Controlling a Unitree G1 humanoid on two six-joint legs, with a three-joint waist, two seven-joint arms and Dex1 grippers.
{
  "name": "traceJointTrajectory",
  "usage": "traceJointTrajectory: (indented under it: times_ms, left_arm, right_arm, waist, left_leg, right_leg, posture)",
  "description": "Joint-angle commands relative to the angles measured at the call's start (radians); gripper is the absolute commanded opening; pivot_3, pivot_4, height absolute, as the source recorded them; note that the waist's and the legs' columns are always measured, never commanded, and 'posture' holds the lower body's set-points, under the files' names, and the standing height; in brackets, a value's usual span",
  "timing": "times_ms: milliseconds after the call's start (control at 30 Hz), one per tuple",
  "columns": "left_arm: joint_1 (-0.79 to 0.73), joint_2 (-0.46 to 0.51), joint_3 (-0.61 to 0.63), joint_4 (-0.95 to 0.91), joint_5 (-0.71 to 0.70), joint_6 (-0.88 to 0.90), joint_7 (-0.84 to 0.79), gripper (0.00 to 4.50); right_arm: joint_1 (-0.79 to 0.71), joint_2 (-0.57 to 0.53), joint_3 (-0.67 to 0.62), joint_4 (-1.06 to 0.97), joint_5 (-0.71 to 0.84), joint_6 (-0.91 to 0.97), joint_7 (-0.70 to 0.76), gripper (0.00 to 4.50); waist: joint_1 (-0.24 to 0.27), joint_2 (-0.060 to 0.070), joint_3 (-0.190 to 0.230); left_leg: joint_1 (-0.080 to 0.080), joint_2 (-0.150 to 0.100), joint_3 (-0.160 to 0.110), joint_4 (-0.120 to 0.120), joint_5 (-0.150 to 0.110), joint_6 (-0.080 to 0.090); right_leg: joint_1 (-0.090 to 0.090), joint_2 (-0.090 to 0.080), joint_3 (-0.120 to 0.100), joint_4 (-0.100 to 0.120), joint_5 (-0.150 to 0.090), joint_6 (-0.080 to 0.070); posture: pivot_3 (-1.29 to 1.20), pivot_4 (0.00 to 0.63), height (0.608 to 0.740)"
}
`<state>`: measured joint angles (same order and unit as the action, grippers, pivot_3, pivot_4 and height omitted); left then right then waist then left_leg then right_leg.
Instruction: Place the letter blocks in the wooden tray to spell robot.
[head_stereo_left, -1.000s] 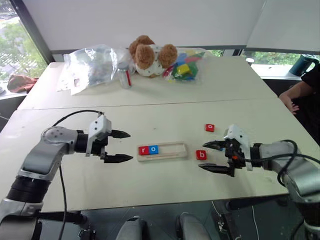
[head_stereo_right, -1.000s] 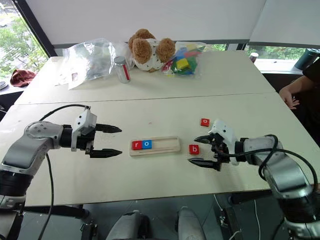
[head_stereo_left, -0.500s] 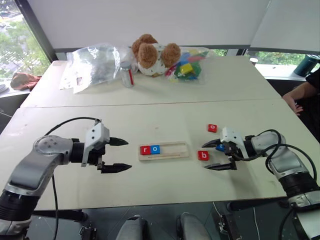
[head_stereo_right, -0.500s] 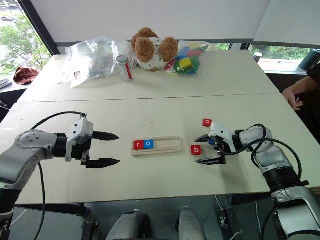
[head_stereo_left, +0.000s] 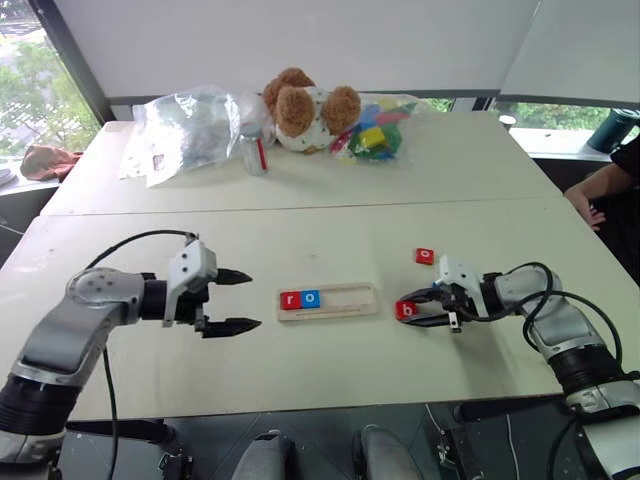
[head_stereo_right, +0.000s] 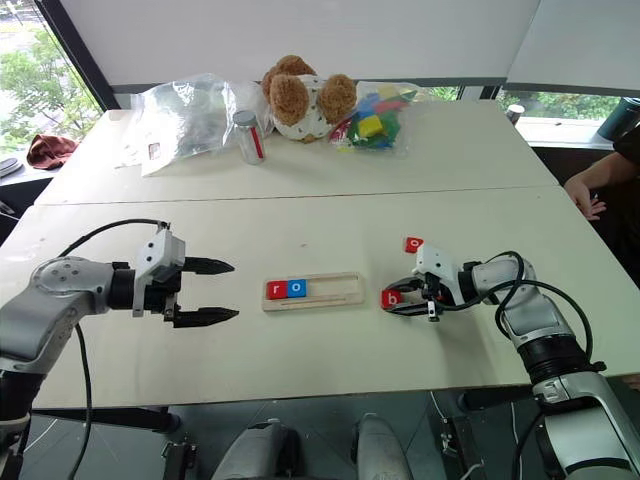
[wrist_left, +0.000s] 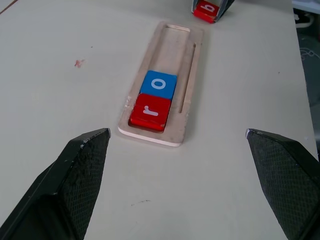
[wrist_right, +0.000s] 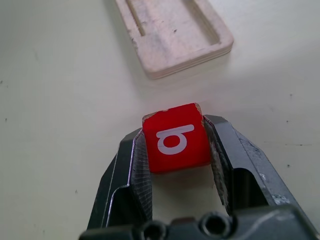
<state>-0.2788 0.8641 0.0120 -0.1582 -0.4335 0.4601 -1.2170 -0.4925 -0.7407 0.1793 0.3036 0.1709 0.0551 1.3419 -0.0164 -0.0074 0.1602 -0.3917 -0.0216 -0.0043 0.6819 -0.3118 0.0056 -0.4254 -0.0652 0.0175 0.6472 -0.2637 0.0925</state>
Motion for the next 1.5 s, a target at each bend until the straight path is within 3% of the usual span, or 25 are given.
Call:
traceJointTrajectory:
  times_ms: [33, 167, 500, 1000, 1500]
  left_arm:
    - [-0.021, 0.017, -0.006, 0.021, 0.027, -0.043, -0.017, 4.50]
    - [-0.015, 0.014, -0.021, 0.054, 0.058, -0.082, -0.022, 4.50]
    - [0.083, -0.006, 0.006, -0.029, 0.035, -0.052, 0.035, 4.50]
    - [0.125, -0.024, 0.017, -0.068, 0.016, -0.043, 0.103, 4.50]
    - [0.123, -0.043, 0.007, -0.078, 0.015, -0.038, 0.133, 4.50]
  right_arm:
    - [-0.107, 0.055, 0.009, -0.148, 0.065, 0.160, -0.002, 1.17]
    - [-0.194, 0.131, 0.086, -0.133, 0.022, 0.265, -0.011, 1.17]
    - [-0.317, 0.250, 0.204, 0.066, -0.081, 0.182, 0.012, 1.17]
    - [-0.407, 0.349, 0.226, 0.280, -0.146, 0.110, 0.036, 1.17]
    - [-0.433, 0.384, 0.215, 0.313, -0.163, 0.080, 0.032, 1.17]
  waist:
    - [-0.005, 0.000, 0.000]
    - [0.001, 0.000, 0.000]
    - [0.001, 0.000, 0.000]
    - [-0.003, 0.000, 0.000]
    - [-0.003, 0.000, 0.000]
  left_leg:
    - [0.000, 0.000, 0.000, 0.000, 0.000, 0.000]
    - [0.000, 0.000, -0.001, -0.001, 0.000, -0.001]
    - [-0.003, -0.003, 0.000, -0.001, 0.000, 0.000]
    - [-0.002, -0.002, -0.001, -0.001, 0.000, -0.001]
    - [-0.002, -0.002, -0.001, -0.001, 0.001, -0.001]
  right_leg:
    - [-0.001, 0.000, 0.000, 0.001, 0.000, 0.000]
    - [-0.001, 0.001, 0.000, 0.002, 0.000, 0.000]
    - [-0.002, -0.002, -0.001, 0.000, 0.000, 0.000]
    - [-0.003, -0.002, -0.002, 0.001, 0.000, 0.000]
    - [-0.003, -0.002, -0.002, 0.001, 0.000, 0.000]
  posture:
    - [0.00, 0.150, 0.740]
    - [0.00, 0.150, 0.740]
    - [0.00, 0.150, 0.740]
    - [0.00, 0.150, 0.740]
    - [0.00, 0.150, 0.740]
